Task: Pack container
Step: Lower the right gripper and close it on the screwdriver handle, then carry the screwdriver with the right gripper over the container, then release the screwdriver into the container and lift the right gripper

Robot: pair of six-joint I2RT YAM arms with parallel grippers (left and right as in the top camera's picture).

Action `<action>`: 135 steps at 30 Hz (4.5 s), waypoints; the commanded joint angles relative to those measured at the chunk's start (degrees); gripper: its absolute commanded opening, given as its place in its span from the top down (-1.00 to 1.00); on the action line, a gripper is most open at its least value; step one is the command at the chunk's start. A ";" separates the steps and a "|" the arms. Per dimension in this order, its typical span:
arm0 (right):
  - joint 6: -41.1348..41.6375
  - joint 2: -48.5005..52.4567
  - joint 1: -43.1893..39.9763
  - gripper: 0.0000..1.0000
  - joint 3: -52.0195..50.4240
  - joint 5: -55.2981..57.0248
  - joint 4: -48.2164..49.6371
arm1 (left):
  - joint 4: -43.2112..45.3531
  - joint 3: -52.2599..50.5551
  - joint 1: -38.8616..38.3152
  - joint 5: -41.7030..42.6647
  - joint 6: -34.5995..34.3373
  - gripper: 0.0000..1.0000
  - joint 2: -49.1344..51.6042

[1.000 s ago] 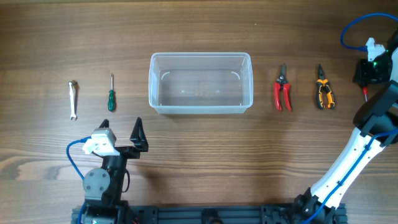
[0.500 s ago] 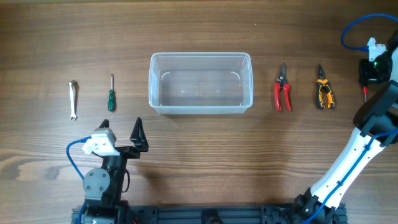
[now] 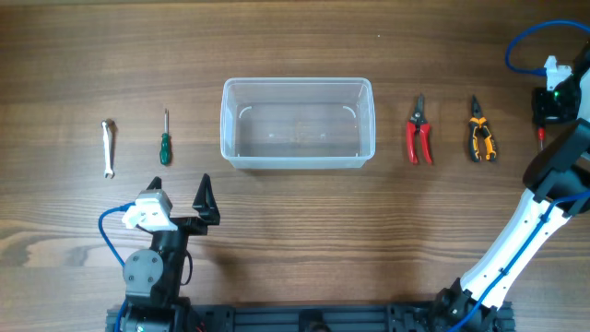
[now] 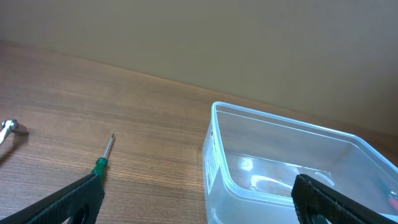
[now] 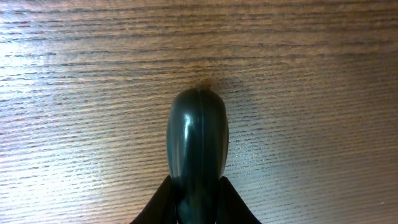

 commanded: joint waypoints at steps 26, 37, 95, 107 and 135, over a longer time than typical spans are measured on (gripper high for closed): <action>-2.71 -35.74 52.39 0.76 0.79 -14.34 -10.10 | 0.17 -0.28 0.31 0.68 0.52 -0.99 -0.37; -9.55 -20.63 61.57 0.67 0.44 -10.80 -9.90 | 0.17 -0.28 0.31 0.68 0.52 -0.99 -0.37; 4.55 -35.34 57.24 -0.64 1.77 4.48 -10.21 | 0.17 -0.28 0.31 0.68 0.52 -1.00 -0.37; 11.93 -43.36 32.30 -1.00 0.98 -3.82 -22.88 | 0.17 -0.28 0.31 0.68 0.52 -1.00 -0.37; -5.14 -30.77 7.52 -0.99 -31.82 -2.62 5.01 | 0.17 -0.28 0.31 0.68 0.52 -1.00 -0.37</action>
